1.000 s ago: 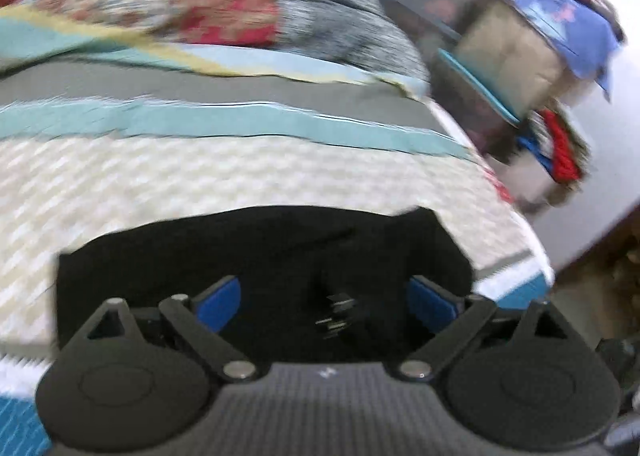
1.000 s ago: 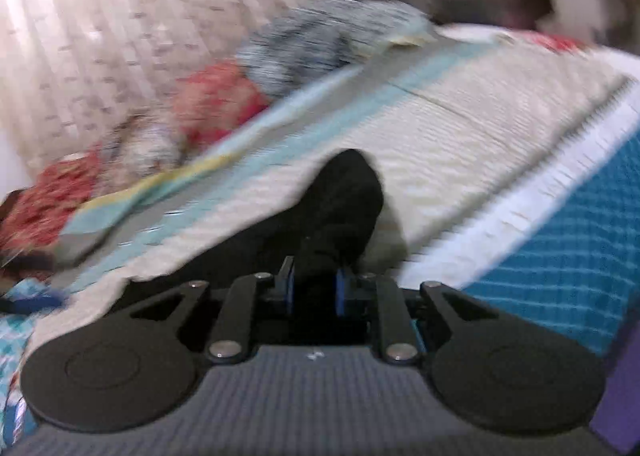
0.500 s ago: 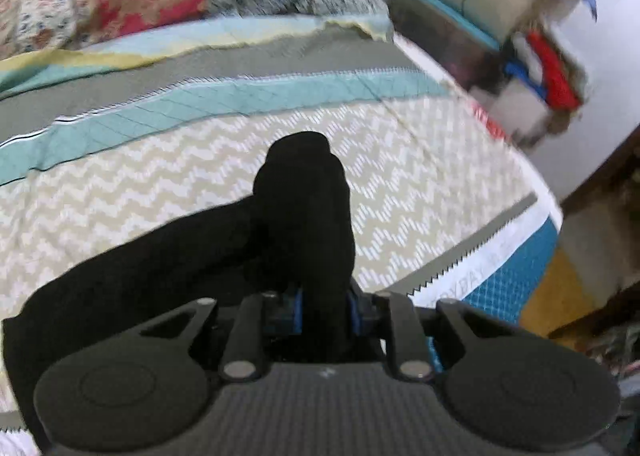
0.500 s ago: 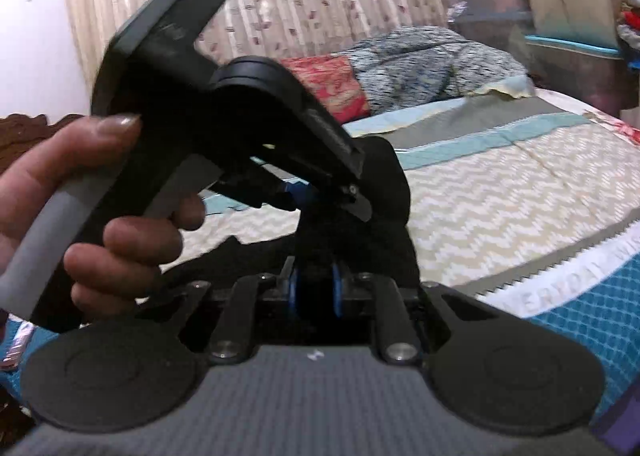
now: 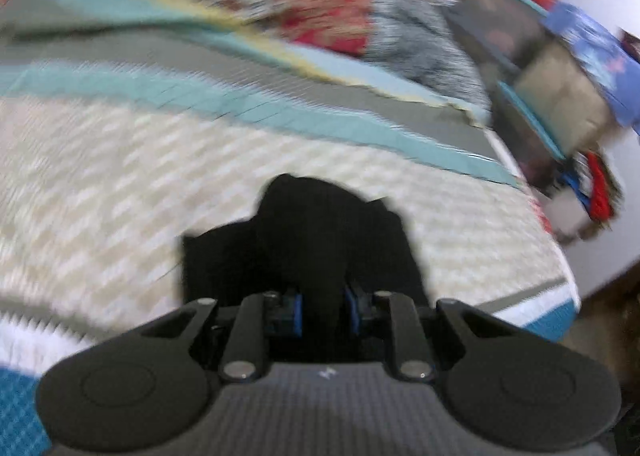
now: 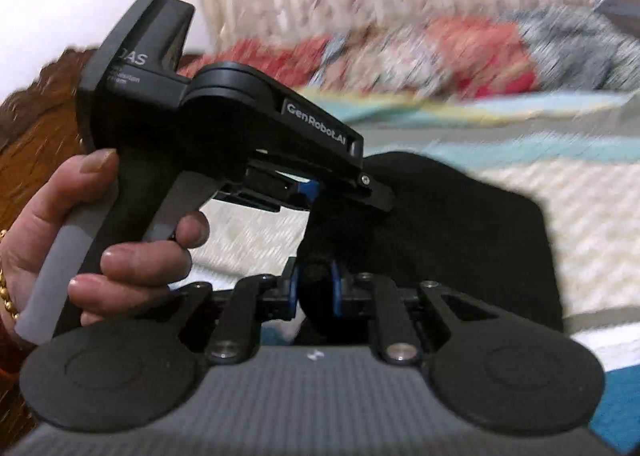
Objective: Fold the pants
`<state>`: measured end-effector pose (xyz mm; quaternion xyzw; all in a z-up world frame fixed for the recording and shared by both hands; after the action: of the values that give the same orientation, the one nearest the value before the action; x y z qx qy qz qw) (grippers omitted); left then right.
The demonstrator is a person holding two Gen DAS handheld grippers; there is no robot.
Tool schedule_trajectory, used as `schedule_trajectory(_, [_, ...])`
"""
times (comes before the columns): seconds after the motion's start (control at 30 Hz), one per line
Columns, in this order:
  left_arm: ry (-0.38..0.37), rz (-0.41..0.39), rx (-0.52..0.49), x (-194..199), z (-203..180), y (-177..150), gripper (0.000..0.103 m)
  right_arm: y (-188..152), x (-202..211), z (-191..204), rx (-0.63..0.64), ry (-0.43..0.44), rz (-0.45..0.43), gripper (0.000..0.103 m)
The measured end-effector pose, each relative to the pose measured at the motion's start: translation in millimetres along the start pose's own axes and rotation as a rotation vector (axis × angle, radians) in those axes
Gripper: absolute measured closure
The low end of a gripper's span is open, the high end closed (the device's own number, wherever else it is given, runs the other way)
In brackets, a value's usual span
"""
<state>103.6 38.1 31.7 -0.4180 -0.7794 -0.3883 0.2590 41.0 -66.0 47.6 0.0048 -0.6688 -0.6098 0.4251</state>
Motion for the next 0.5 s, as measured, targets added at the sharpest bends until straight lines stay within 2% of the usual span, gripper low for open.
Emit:
schedule_trajectory(0.07, [0.037, 0.030, 0.076, -18.9, 33.6, -4.8, 0.079, -15.8, -23.2, 8.0, -0.011, 0.050, 0.082, 0.069])
schedule_trajectory(0.13, [0.070, 0.069, 0.131, -35.8, 57.1, -13.6, 0.075, -29.3, -32.2, 9.1, -0.035, 0.091, 0.145, 0.067])
schedule_trajectory(0.17, [0.062, 0.061, 0.147, -39.6, 61.7, -16.1, 0.071, -30.8, -26.7, 7.6, -0.043, 0.097, 0.140, 0.066])
schedule_trajectory(0.23, [0.051, 0.035, 0.140, -39.1, 60.2, -16.2, 0.069, -25.3, -6.4, 2.9, -0.034, 0.098, 0.099, 0.058])
schedule_trajectory(0.33, [0.073, 0.025, 0.110, -40.3, 53.4, -15.4, 0.063, -20.1, 27.4, -17.4, -0.047, 0.009, 0.032, 0.055])
schedule_trajectory(0.37, [0.076, 0.025, 0.106, -38.7, 53.9, -17.3, 0.057, -19.9, 36.0, -29.8, -0.065, -0.029, 0.024, 0.055])
schedule_trajectory(0.5, [0.034, -0.002, 0.123, -24.6, 49.7, -15.6, 0.042, -31.6, 68.4, -78.6, -0.175, -0.180, 0.011, 0.055])
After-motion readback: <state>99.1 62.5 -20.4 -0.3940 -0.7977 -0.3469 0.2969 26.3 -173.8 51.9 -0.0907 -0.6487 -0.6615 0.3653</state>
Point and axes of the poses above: each gripper's, at about its wrist camera, not at the fingertips, and x roughly against the way its jaws point, z to its left, y to its top, the point moved 5 cm from there along -x, roughly the way its jaws point, and after that the axes turned 14 degrees about x, right-handed, at the moved point
